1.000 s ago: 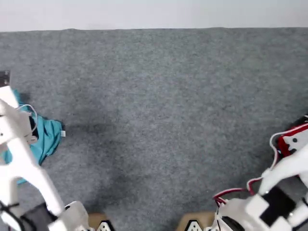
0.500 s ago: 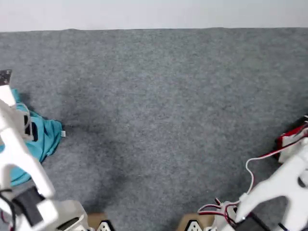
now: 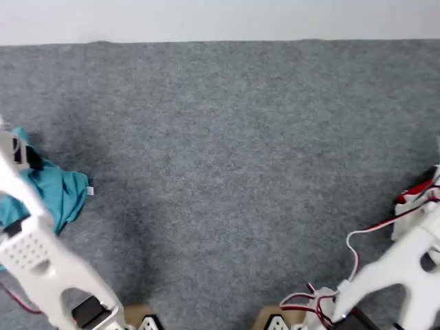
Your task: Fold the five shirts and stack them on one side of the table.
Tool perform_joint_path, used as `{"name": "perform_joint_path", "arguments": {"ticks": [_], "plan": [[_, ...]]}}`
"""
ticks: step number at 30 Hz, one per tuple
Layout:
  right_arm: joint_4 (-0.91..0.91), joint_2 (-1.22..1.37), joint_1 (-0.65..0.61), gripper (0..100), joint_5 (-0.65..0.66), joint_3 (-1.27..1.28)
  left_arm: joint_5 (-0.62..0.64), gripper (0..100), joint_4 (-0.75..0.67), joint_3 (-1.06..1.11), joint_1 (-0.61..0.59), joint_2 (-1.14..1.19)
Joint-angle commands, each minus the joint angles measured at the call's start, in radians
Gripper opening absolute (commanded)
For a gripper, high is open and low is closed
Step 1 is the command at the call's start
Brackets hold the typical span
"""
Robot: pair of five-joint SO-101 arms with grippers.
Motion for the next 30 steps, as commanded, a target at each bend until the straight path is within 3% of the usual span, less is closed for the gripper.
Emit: {"name": "perform_joint_path", "arguments": {"ticks": [1,8,10,18,21,27,30], "plan": [[0.035,-0.036,0.013,1.0,0.006,-0.005,0.037,21,-0.009,-0.182,0.011,0.137],[0.035,-0.036,0.015,1.0,0.005,-0.005,0.037,0,0.089,-0.441,0.086,0.330],[0.035,-0.036,0.015,1.0,0.005,-0.005,0.041,0,0.146,-0.518,0.130,0.338],[0.035,-0.036,0.015,1.0,0.009,-0.005,0.072,0,0.140,-0.699,0.353,0.137],[0.035,-0.036,0.015,1.0,0.009,-0.003,0.146,0,0.138,-0.748,0.488,0.015],[0.033,-0.036,0.010,1.0,0.009,0.081,0.149,0,0.091,-0.865,0.798,-0.184],[0.033,-0.036,0.010,1.0,0.009,0.112,0.149,0,0.048,-0.891,0.882,-0.282]]}}
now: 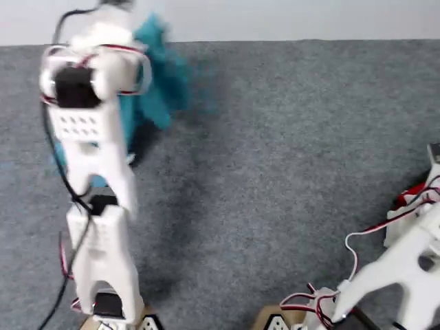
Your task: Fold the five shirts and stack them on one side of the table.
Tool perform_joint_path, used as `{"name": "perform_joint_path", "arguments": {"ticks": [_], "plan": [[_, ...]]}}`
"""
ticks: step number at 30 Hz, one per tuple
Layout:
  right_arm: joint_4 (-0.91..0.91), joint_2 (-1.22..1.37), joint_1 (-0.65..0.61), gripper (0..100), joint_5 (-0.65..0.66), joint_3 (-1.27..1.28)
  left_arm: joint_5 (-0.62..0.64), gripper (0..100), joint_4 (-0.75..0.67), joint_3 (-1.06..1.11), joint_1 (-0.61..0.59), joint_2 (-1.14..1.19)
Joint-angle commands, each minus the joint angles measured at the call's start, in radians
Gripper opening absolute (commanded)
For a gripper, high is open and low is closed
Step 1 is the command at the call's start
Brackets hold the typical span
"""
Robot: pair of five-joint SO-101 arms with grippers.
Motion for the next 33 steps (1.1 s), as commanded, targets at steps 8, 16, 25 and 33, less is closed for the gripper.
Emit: {"name": "perform_joint_path", "arguments": {"ticks": [8,16,25,33], "plan": [[0.033,-0.038,0.010,1.0,0.005,0.002,0.018,0,0.041,0.154,-0.133,-0.155],[0.033,-0.038,-0.042,1.0,0.006,0.000,0.043,0,0.032,0.512,-0.434,0.114],[0.033,-0.035,-0.449,10.4,-0.006,-0.003,-0.011,20,0.038,0.521,-0.615,0.276],[-0.237,0.008,-0.768,26.0,-0.209,-0.057,-0.075,20,0.040,0.496,-0.781,0.147]]}}
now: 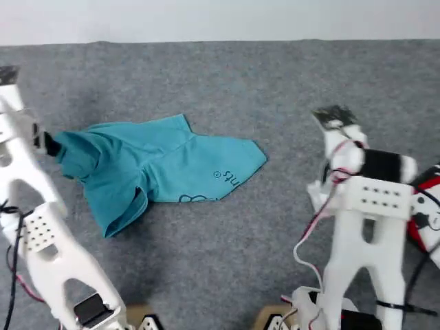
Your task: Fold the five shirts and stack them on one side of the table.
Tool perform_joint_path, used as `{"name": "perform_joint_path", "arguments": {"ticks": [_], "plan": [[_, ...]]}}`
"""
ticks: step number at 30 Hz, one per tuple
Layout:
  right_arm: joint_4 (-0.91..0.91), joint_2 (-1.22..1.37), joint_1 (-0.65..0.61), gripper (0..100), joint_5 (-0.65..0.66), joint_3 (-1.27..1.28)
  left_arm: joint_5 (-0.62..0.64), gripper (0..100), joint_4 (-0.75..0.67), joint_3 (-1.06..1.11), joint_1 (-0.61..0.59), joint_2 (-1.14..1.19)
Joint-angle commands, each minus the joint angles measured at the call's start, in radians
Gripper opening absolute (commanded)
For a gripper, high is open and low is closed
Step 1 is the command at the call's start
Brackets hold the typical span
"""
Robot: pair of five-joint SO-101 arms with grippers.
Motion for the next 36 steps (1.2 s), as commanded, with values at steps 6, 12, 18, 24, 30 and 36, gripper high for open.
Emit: {"name": "perform_joint_path", "arguments": {"ticks": [6,12,18,24,30,36], "plan": [[-0.251,0.306,-0.159,26.0,-0.114,-0.256,-0.012,20,0.021,-0.030,-0.092,-0.212],[-0.208,0.690,-0.214,26.0,-0.126,-0.686,-0.012,20,0.021,0.001,-0.117,-0.245],[-0.111,1.064,-0.314,25.9,-0.120,-1.105,-0.012,19,0.021,0.131,-0.158,-0.252],[0.007,1.382,-0.366,25.9,-0.120,-1.444,-0.012,19,0.020,0.194,-0.204,-0.250],[0.147,1.603,-0.390,22.9,-0.120,-1.705,-0.014,19,0.020,0.222,-0.207,-0.247],[0.156,1.629,-0.395,1.1,-0.120,-1.754,-0.008,19,0.020,0.222,-0.206,-0.244]]}}
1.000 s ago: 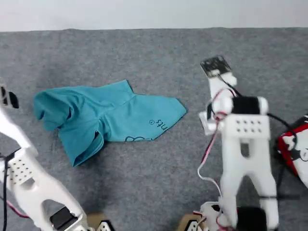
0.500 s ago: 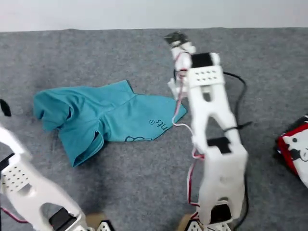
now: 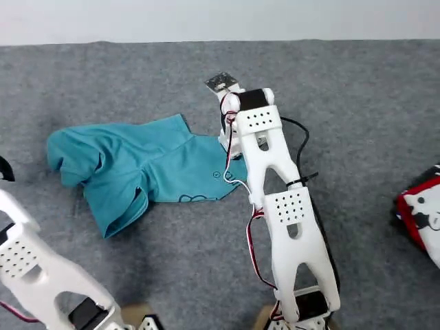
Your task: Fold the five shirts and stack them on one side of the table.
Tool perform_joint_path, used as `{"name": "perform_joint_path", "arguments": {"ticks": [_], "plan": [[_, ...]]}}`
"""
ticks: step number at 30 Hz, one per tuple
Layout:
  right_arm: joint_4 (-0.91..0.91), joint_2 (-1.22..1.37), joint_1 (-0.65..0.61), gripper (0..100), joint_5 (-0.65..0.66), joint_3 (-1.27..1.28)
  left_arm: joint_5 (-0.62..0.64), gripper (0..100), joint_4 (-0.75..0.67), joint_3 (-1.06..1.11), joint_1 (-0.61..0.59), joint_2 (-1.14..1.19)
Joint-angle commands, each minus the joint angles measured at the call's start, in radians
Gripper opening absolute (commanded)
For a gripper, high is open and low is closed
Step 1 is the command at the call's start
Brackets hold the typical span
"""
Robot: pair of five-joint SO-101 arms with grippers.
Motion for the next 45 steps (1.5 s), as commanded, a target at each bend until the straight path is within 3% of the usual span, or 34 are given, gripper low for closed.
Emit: {"name": "perform_joint_path", "arguments": {"ticks": [1,9,19,25,32,39,45], "plan": [[0.042,-0.056,-0.012,2.4,-0.005,-0.057,0.003,19,0.020,-0.007,-0.003,-0.064],[0.045,-0.309,-0.021,0.9,0.048,0.046,0.005,19,0.020,-0.007,0.000,-0.064],[0.039,-0.858,-0.119,1.0,0.199,0.951,0.005,19,0.020,-0.005,0.003,-0.063],[0.035,-0.974,-0.137,1.0,0.252,1.343,0.005,19,0.018,0.028,0.046,-0.063],[-0.041,-0.969,-0.137,1.3,0.250,1.433,0.021,19,0.015,0.062,0.095,-0.068],[-0.013,-1.007,-0.142,21.8,0.244,1.269,0.034,19,0.020,0.058,0.104,-0.072],[0.018,-1.009,-0.142,23.1,0.242,1.132,-0.048,19,0.026,0.137,0.138,-0.135]]}}
